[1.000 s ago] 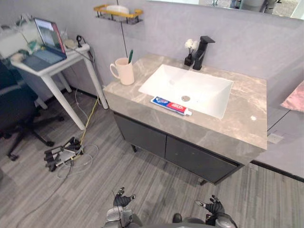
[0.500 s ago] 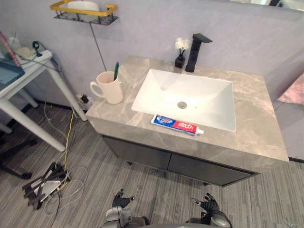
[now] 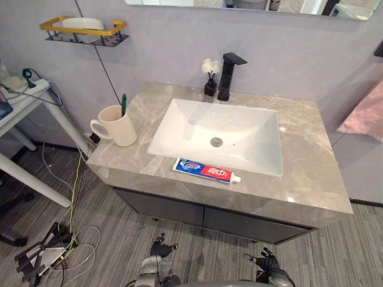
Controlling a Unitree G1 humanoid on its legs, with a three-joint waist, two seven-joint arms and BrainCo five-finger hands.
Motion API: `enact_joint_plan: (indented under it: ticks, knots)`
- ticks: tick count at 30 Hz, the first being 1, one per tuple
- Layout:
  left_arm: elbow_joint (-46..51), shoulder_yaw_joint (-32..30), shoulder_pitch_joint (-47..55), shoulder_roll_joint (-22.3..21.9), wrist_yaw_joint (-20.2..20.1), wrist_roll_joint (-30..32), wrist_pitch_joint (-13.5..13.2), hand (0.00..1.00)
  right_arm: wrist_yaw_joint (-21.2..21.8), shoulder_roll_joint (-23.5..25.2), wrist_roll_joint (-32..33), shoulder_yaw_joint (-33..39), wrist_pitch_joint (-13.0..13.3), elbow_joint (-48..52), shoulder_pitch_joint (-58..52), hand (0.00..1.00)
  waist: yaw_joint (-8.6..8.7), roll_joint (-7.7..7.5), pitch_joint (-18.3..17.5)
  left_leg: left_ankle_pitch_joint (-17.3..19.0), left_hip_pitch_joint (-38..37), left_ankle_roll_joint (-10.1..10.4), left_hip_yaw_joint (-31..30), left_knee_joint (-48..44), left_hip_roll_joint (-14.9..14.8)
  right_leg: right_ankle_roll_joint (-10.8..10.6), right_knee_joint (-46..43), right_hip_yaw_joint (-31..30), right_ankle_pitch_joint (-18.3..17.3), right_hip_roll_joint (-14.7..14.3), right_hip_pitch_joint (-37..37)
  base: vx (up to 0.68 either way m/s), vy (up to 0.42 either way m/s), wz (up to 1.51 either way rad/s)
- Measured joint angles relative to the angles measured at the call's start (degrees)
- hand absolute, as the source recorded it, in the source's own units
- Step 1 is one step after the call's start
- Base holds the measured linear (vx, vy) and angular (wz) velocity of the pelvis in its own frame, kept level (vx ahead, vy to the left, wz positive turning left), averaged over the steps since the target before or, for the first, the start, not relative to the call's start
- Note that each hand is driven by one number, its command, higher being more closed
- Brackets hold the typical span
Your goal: Organize washtable
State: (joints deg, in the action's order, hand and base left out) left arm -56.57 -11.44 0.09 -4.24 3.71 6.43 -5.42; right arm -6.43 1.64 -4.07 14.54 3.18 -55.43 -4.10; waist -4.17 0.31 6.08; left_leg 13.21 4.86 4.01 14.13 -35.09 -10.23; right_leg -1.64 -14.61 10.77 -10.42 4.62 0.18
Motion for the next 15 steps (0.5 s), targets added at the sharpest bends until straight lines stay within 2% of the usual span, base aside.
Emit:
enact_joint_plan:
  ticks: [1, 2, 4, 5, 7, 9, 11, 14, 15]
  knots:
    - [0.2, 0.0, 0.2, 0.0, 0.0, 0.0, 0.0, 0.00, 0.0, 0.1, 0.0, 0.0, 0.0, 0.1, 0.0, 0.00, 0.04, 0.21, 0.1, 0.0, 0.9, 0.0, 0.2, -2.3, -0.7, 0.1, -0.1, -0.8, -0.1, -0.2, 0.2, -0.02, 0.079, -0.24]
    - [0.2, 0.0, 0.4, 0.2, 0.0, 0.0, 0.0, 0.00, 0.0, 0.1, 0.0, 0.1, 0.0, 0.1, 0.0, 0.00, -0.03, -0.37, 0.3, 0.1, 0.8, -0.1, 0.2, -2.7, -0.7, 0.1, 0.0, -1.3, 0.0, -0.1, 0.3, -0.02, 0.115, -0.31]
    - [0.2, 0.1, 0.8, 0.3, -0.1, 0.0, 0.1, 0.00, -0.2, 0.2, 0.1, 0.1, 0.0, 0.6, 0.4, 0.00, 0.32, -0.25, 0.2, 2.5, 0.2, -2.1, -0.4, 1.4, -0.6, -0.3, 0.4, -2.3, 0.2, 0.3, 0.1, -0.02, 0.121, -0.23]
    - [0.3, 0.1, 0.8, 0.3, 0.0, 0.0, 0.0, 0.00, -0.2, 0.1, 0.0, 0.2, -0.1, 0.6, 0.4, 0.00, 0.18, -0.35, 0.2, 2.6, 0.2, -1.9, -1.9, 5.8, -0.1, -1.1, 0.7, -3.0, 0.6, 0.6, -0.4, -0.02, 0.168, -0.21]
    - [0.2, 0.8, 1.1, 0.3, 0.0, 0.1, 0.0, 0.00, -0.2, 0.0, 0.0, 0.1, -0.2, 0.5, 0.3, 0.00, 0.04, 0.61, -0.5, 3.1, -2.2, -0.3, -4.4, 13.6, 1.2, -2.4, 1.1, -4.2, 1.4, 0.4, -1.2, 0.01, 0.201, -0.28]
    - [-0.3, 2.3, 1.0, 1.9, 0.1, 0.7, 0.0, 0.00, -0.8, 0.7, 0.0, 0.2, -0.6, 0.0, 0.1, 0.00, 0.04, -1.10, -0.9, 2.1, -3.7, -1.3, -2.5, 17.3, 3.4, -3.5, 3.9, -5.8, 3.0, 1.5, -1.4, 0.05, 0.206, -0.31]
    - [-1.0, 2.5, 1.2, 2.6, 0.1, 0.9, 0.1, 0.00, -0.9, 0.8, 0.0, 0.3, -0.9, 0.0, -0.3, 0.00, 0.13, -1.30, -1.5, 2.0, -5.0, -1.4, -1.4, 17.9, 5.0, -4.7, 6.1, -6.8, 4.1, 2.7, -0.3, 0.07, 0.167, -0.27]
    - [-2.4, 2.5, 1.1, 2.9, 0.1, 0.9, 0.2, 0.00, -0.9, 0.8, -0.1, 0.4, -0.9, -0.3, -0.4, 0.00, 0.20, -0.89, -2.0, 1.6, -6.0, -2.1, -1.3, 19.7, 6.3, -5.0, 7.8, -6.9, 4.7, 3.6, 0.7, 0.04, 0.101, -0.05]
    - [-2.5, 2.6, 1.1, 2.9, 0.0, 0.9, 0.2, 0.00, -0.9, 0.8, -0.1, 0.9, -0.9, -1.0, -0.3, 0.00, 0.13, -1.29, -2.6, 1.5, -6.2, -2.3, -1.1, 20.4, 6.6, -4.9, 8.5, -7.1, 5.0, 3.6, 0.6, 0.06, 0.069, -0.05]
